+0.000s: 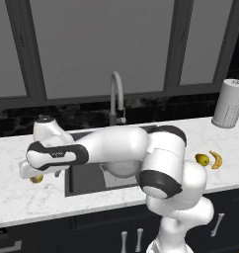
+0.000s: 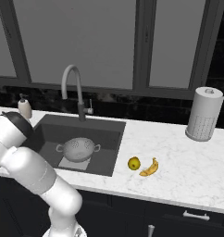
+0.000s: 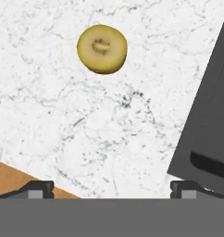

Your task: Put the colander in the sink, put the kiwi, pear, banana in the colander, and turn on the sink faucet and pour water over the colander.

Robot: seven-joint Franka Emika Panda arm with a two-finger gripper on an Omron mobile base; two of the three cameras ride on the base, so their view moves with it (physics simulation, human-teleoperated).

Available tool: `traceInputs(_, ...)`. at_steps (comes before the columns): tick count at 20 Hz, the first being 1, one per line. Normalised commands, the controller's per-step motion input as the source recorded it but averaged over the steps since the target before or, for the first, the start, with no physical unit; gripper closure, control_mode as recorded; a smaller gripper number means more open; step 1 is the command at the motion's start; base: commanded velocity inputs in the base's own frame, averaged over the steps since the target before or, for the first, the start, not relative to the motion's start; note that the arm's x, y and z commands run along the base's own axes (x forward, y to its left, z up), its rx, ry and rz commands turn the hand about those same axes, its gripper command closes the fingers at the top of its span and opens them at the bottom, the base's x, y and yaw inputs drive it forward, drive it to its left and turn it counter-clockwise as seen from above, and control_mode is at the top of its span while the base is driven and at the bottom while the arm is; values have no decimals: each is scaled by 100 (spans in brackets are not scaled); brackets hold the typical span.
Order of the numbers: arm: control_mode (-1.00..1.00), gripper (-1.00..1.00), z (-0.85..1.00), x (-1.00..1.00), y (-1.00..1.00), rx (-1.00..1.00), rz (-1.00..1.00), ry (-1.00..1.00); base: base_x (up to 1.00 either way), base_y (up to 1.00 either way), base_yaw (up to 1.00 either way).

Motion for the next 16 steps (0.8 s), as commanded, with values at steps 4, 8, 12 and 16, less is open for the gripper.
traceInputs(4, -100, -100, -32, 17, 0, -5, -8, 2, 0, 0, 0)
traceInputs(8, -100, -100, -27, 20, 0, -1, -7, 1, 0, 0, 0)
traceInputs(12, -100, -100, -19, 20, 5, 0, -5, 0, 0, 0, 0)
traceInputs(16, -100, -100, -18, 8, 23, -2, 0, 0, 0, 0, 0)
